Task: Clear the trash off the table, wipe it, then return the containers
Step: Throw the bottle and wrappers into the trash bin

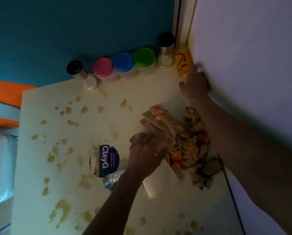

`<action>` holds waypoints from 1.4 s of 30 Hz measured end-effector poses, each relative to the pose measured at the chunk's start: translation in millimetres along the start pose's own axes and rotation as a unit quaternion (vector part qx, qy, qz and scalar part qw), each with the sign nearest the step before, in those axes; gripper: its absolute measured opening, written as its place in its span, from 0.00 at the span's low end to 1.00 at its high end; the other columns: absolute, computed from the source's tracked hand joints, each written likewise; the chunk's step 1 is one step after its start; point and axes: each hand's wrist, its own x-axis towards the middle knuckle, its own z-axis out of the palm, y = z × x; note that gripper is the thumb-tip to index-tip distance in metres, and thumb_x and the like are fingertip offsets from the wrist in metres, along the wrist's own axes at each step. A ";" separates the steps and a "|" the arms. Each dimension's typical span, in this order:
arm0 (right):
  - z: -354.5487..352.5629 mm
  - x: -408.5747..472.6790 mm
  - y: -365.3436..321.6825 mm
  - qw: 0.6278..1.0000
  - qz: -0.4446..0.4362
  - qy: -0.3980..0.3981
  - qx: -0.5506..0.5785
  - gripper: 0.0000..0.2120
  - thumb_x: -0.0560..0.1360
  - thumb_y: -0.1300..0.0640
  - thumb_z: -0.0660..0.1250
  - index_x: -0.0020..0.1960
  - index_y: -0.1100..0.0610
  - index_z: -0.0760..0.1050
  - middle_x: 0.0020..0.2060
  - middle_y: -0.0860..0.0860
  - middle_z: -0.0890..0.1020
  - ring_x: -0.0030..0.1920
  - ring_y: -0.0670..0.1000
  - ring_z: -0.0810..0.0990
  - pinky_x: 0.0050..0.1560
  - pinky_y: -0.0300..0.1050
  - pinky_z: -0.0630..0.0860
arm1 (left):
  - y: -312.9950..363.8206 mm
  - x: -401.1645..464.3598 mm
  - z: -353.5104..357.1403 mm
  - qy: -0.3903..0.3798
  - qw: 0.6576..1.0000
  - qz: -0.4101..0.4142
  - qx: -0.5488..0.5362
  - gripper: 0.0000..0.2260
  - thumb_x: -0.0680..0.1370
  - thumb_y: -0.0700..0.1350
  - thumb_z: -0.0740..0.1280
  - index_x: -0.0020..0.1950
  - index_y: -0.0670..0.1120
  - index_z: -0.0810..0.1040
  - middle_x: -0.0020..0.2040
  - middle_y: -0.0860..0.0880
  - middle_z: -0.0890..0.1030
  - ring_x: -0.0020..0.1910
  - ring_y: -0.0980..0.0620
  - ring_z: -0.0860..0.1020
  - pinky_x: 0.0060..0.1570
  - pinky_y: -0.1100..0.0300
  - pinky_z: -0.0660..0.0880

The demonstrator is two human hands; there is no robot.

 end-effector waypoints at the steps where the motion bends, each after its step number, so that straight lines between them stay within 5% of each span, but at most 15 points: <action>1: 5.2 4.5 2.1 1.000 0.008 0.002 -0.003 0.39 0.77 0.50 0.65 0.80 0.60 0.48 0.69 0.63 0.71 0.67 0.64 0.72 0.61 0.58 0.74 | -0.3 -2.5 6.4 -0.021 1.000 0.006 0.000 0.19 0.78 0.60 0.60 0.64 0.55 0.78 0.63 0.53 0.79 0.63 0.49 0.72 0.61 0.50 0.73; 10: 11.1 3.1 2.6 0.997 0.041 0.046 0.047 0.33 0.75 0.58 0.63 0.77 0.59 0.57 0.69 0.62 0.71 0.67 0.63 0.72 0.64 0.53 0.72 | 4.9 -23.1 13.0 -0.088 0.994 0.034 0.055 0.28 0.75 0.63 0.67 0.71 0.52 0.72 0.69 0.51 0.74 0.70 0.46 0.67 0.65 0.48 0.72; 15: -12.8 -29.2 5.9 0.974 0.024 0.160 0.158 0.18 0.70 0.56 0.63 0.59 0.59 0.75 0.53 0.57 0.82 0.54 0.59 0.81 0.51 0.51 0.78 | 12.0 -30.1 11.5 -0.227 0.961 0.048 0.148 0.45 0.72 0.64 0.72 0.82 0.54 0.52 0.82 0.47 0.53 0.81 0.40 0.46 0.78 0.40 0.51; 17: -28.7 -50.1 6.6 0.962 0.004 0.192 0.194 0.15 0.69 0.57 0.64 0.54 0.58 0.77 0.51 0.56 0.83 0.51 0.56 0.82 0.48 0.45 0.78 | 15.2 -34.5 14.5 -0.258 0.942 0.062 0.208 0.49 0.73 0.61 0.73 0.83 0.52 0.45 0.82 0.43 0.48 0.81 0.38 0.42 0.77 0.41 0.43; 20: -56.0 -88.7 4.7 0.954 -0.028 0.204 0.219 0.13 0.71 0.59 0.68 0.55 0.58 0.80 0.51 0.54 0.83 0.50 0.51 0.80 0.44 0.24 0.68 | 19.6 -42.0 17.7 -0.256 0.931 0.053 0.256 0.52 0.73 0.57 0.75 0.82 0.50 0.41 0.81 0.39 0.52 0.81 0.36 0.44 0.78 0.42 0.46; 24: -85.7 -145.4 3.2 0.923 -0.061 0.173 0.338 0.14 0.73 0.59 0.71 0.58 0.56 0.79 0.52 0.53 0.81 0.51 0.48 0.80 0.49 0.33 0.77 | 20.8 -51.0 17.8 -0.207 0.923 0.086 0.312 0.54 0.71 0.56 0.76 0.82 0.48 0.41 0.78 0.36 0.59 0.79 0.33 0.52 0.78 0.39 0.45; 27: -108.2 -187.7 -0.7 0.895 -0.051 0.166 0.411 0.13 0.74 0.59 0.71 0.58 0.55 0.78 0.54 0.53 0.78 0.52 0.44 0.78 0.46 0.27 0.74 | 24.2 -59.6 13.8 -0.203 0.927 0.095 0.299 0.53 0.71 0.56 0.77 0.82 0.46 0.45 0.75 0.39 0.61 0.75 0.37 0.59 0.76 0.45 0.59; 31: -126.0 -221.6 -7.1 0.854 -0.028 0.138 0.500 0.12 0.74 0.60 0.69 0.58 0.58 0.79 0.57 0.56 0.78 0.53 0.44 0.79 0.46 0.31 0.75 | 25.9 -75.3 8.4 -0.178 0.953 0.064 0.235 0.41 0.70 0.53 0.79 0.76 0.45 0.62 0.70 0.43 0.64 0.68 0.41 0.67 0.66 0.47 0.72; 34: -130.4 -234.2 -17.6 0.864 -0.008 0.098 0.494 0.13 0.74 0.56 0.67 0.58 0.54 0.78 0.56 0.54 0.79 0.47 0.38 0.79 0.44 0.34 0.76 | 18.5 -92.6 3.8 -0.141 0.982 0.006 0.128 0.36 0.70 0.51 0.79 0.73 0.47 0.68 0.69 0.45 0.63 0.64 0.44 0.71 0.62 0.49 0.76; 38: -124.2 -247.9 -36.6 0.879 -0.024 -0.003 0.477 0.15 0.78 0.62 0.62 0.65 0.54 0.72 0.44 0.49 0.80 0.39 0.39 0.80 0.36 0.30 0.74 | -6.1 -112.9 -6.9 -0.078 0.989 -0.115 -0.049 0.42 0.68 0.45 0.81 0.78 0.51 0.63 0.74 0.48 0.57 0.66 0.44 0.73 0.59 0.52 0.78; 40: -113.2 -252.5 -45.7 0.907 -0.037 -0.093 0.409 0.16 0.79 0.58 0.63 0.67 0.52 0.69 0.47 0.50 0.79 0.38 0.42 0.80 0.33 0.28 0.73 | -21.7 -121.6 -12.6 -0.051 0.982 -0.166 -0.074 0.46 0.67 0.45 0.81 0.80 0.52 0.60 0.79 0.48 0.53 0.72 0.42 0.68 0.62 0.54 0.75; 42: -88.8 -253.4 -53.3 0.940 -0.054 -0.190 0.277 0.21 0.77 0.53 0.66 0.70 0.49 0.67 0.58 0.52 0.77 0.47 0.45 0.80 0.42 0.37 0.78 | -37.3 -124.9 -15.9 -0.058 0.975 -0.207 -0.061 0.50 0.67 0.47 0.82 0.82 0.53 0.55 0.82 0.46 0.48 0.76 0.40 0.62 0.66 0.50 0.70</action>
